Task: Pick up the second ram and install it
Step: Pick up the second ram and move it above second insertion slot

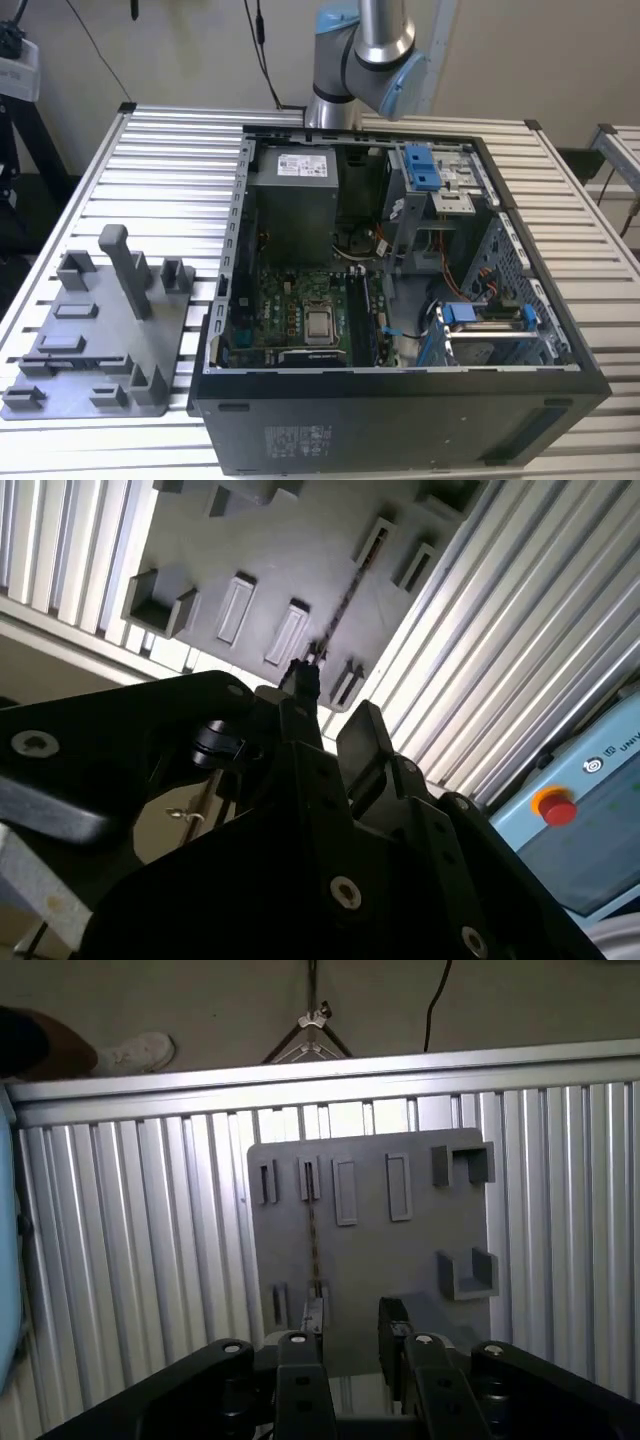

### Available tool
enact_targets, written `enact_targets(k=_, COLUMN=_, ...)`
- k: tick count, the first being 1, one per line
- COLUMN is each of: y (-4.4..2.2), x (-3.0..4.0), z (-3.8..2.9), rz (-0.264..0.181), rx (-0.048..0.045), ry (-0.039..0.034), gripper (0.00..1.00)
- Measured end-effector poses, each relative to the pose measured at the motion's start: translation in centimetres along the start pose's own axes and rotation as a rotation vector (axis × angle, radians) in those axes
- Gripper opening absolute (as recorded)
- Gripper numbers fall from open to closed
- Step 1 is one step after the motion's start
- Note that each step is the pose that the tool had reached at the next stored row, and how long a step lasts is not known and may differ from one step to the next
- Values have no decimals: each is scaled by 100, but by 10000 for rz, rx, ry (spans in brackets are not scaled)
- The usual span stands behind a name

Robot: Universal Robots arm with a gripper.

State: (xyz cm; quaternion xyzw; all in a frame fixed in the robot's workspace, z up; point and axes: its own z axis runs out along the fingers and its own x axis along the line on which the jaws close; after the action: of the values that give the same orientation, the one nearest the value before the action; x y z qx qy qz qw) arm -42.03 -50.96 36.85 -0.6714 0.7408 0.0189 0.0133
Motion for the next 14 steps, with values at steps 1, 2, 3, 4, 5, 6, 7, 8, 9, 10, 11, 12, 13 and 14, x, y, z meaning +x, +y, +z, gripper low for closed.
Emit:
enact_targets(k=1, y=0, x=0, z=7, rz=-5, rx=4, ry=-3, gripper=36)
enact_targets(k=2, y=0, x=1, z=18, rz=-10, rx=8, ry=-3, gripper=36)
enact_targets(k=3, y=0, x=2, z=30, rz=-14, rx=10, ry=-4, gripper=36)
enact_targets(k=4, y=0, x=3, z=44, rz=-17, rx=11, ry=-3, gripper=36)
enact_targets(k=5, y=-1, x=3, z=60, rz=-20, rx=11, ry=-3, gripper=36)
enact_targets(k=6, y=-1, x=4, z=77, rz=-25, rx=12, ry=-4, gripper=36)
enact_targets(k=7, y=-1, x=5, z=94, rz=-31, rx=12, ry=-4, gripper=36)
enact_targets(k=8, y=-1, x=6, z=110, rz=-38, rx=13, ry=-4, gripper=36)
enact_targets(k=9, y=-1, x=6, z=127, rz=-46, rx=13, ry=-5, gripper=36)
enact_targets(k=10, y=-1, x=7, z=142, rz=-56, rx=13, ry=-8, gripper=36)
enact_targets(k=11, y=-1, x=8, z=155, rz=-74, rx=12, ry=-11, gripper=36)
enact_targets(k=12, y=-1, x=8, z=168, rz=-97, rx=9, ry=-14, gripper=36)
enact_targets(k=13, y=-1, x=9, z=183, rz=-123, rx=9, ry=-19, gripper=36)
enact_targets(k=14, y=-1, x=9, z=196, rz=-150, rx=6, ry=-21, gripper=36)
